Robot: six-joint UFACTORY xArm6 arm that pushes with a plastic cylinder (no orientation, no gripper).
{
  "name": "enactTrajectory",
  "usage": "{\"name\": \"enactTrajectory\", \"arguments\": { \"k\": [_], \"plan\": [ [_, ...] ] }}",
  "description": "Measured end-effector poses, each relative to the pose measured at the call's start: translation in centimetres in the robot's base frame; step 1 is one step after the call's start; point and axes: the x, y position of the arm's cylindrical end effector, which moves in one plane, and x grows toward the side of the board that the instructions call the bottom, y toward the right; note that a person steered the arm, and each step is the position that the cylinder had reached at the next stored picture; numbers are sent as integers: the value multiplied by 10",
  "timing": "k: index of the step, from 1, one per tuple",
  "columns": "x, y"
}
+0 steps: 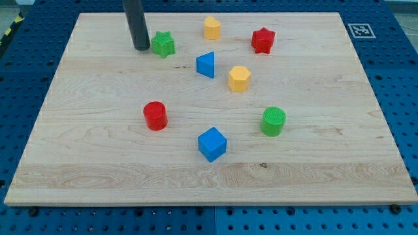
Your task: Move the red circle diagonally top left to the blue cube
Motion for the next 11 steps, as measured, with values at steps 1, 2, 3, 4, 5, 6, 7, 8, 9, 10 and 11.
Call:
{"name": "enactTrajectory", "arguments": {
  "k": [1,2,3,4,5,6,7,8,9,10,11],
  "plan": [
    [18,8],
    [23,17],
    [46,17],
    [84,17],
    [108,17],
    [140,17],
    [177,17],
    [200,18],
    [205,30],
    [205,38],
    [205,38]
  ]
}}
